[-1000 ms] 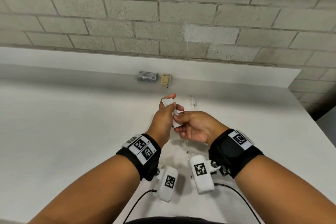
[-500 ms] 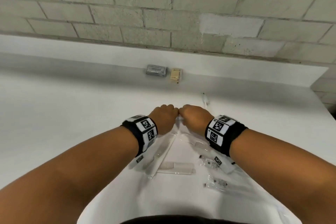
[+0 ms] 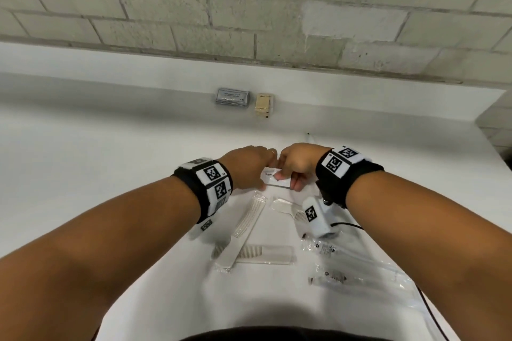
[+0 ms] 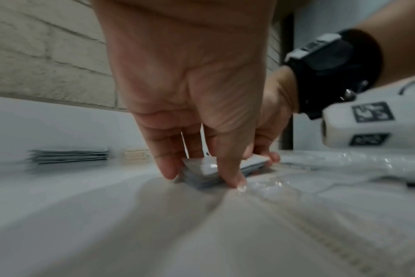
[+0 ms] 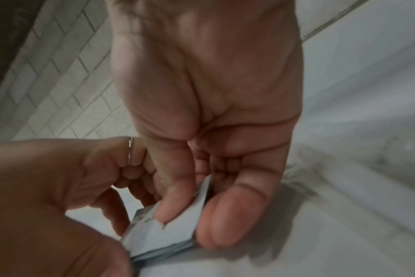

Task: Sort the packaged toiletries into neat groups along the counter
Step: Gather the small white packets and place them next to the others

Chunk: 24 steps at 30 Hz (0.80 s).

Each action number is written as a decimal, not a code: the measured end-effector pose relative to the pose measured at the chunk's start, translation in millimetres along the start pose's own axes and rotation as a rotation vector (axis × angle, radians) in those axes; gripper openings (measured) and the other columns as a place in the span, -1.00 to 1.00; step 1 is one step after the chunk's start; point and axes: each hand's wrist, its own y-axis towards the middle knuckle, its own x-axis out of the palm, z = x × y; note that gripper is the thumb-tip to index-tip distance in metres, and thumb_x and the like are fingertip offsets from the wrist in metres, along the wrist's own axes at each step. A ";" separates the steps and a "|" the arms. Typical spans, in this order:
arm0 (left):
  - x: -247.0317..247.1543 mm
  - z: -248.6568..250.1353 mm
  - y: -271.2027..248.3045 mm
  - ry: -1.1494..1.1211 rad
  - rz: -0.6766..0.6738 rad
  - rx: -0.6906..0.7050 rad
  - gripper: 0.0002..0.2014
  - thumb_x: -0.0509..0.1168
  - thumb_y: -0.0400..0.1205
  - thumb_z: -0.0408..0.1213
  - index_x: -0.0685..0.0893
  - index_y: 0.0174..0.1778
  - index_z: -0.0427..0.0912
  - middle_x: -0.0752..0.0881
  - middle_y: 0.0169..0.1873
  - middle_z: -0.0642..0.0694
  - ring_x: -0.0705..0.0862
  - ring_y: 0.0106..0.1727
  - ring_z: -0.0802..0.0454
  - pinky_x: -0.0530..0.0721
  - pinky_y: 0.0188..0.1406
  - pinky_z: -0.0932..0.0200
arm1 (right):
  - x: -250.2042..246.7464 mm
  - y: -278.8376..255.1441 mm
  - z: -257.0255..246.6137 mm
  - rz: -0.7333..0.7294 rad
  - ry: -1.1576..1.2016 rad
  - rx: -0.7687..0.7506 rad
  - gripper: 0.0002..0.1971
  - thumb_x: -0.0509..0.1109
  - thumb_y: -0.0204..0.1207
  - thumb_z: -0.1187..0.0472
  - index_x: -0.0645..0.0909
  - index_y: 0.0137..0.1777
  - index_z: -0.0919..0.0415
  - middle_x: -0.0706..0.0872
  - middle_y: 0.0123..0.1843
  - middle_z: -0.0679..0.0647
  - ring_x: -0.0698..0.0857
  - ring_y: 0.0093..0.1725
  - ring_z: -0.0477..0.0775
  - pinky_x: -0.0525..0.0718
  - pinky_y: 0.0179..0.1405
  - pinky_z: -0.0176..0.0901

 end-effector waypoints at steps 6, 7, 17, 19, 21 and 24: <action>2.9 -2.1 1.8 -0.004 0.064 0.000 -0.58 0.50 0.45 -0.17 0.48 0.13 -0.13 0.66 0.00 -0.07 0.64 0.03 -0.10 0.48 -0.16 0.12 | 5.6 -6.4 -0.7 0.342 -0.393 -0.198 -0.67 0.58 0.29 0.13 0.54 -0.04 0.16 0.67 -0.06 0.13 0.64 -0.19 0.12 0.66 -0.18 -0.02; 3.1 -2.3 2.1 -0.009 0.067 0.002 -0.59 0.50 0.45 -0.18 0.49 0.11 -0.13 0.65 -0.02 -0.05 0.64 0.02 -0.09 0.47 -0.16 0.14 | 7.9 -11.0 0.5 0.365 -0.439 -0.272 -0.65 0.59 0.24 0.11 0.49 -0.09 0.09 0.60 -0.08 0.03 0.62 -0.17 0.07 0.63 -0.21 -0.07; 1.9 -10.8 3.5 0.046 0.012 0.032 -0.66 0.44 0.50 -0.19 0.56 0.15 -0.13 0.59 0.09 -0.07 0.60 0.11 -0.08 0.47 -0.05 0.16 | 12.0 -9.8 16.2 0.354 -0.735 -0.436 -0.77 0.49 0.39 0.21 0.60 0.03 0.19 0.59 0.10 0.13 0.61 0.07 0.16 0.59 -0.01 0.01; 1.2 -10.8 4.9 0.091 0.010 0.049 -0.68 0.41 0.53 -0.21 0.55 0.16 -0.13 0.60 0.11 -0.08 0.60 0.14 -0.08 0.43 -0.06 0.17 | 11.0 -8.9 17.9 0.362 -0.753 -0.461 -0.79 0.46 0.42 0.20 0.60 0.03 0.19 0.59 0.09 0.12 0.61 0.08 0.16 0.56 -0.02 -0.01; -0.3 -9.7 5.6 0.129 0.005 0.058 -0.72 0.37 0.56 -0.21 0.54 0.15 -0.14 0.60 0.10 -0.09 0.60 0.13 -0.10 0.43 -0.06 0.15 | 10.4 -8.5 20.8 0.383 -0.762 -0.494 -0.83 0.39 0.44 0.20 0.58 0.02 0.17 0.60 0.06 0.10 0.61 0.07 0.15 0.60 -0.04 0.00; -3.8 -7.2 7.9 0.189 -0.009 0.060 -0.74 0.33 0.57 -0.19 0.54 0.15 -0.13 0.61 0.09 -0.09 0.60 0.13 -0.10 0.46 -0.09 0.11 | 8.1 -7.3 24.8 0.415 -0.772 -0.513 -0.84 0.35 0.43 0.19 0.57 0.00 0.14 0.62 0.02 0.08 0.61 0.04 0.13 0.65 -0.07 0.02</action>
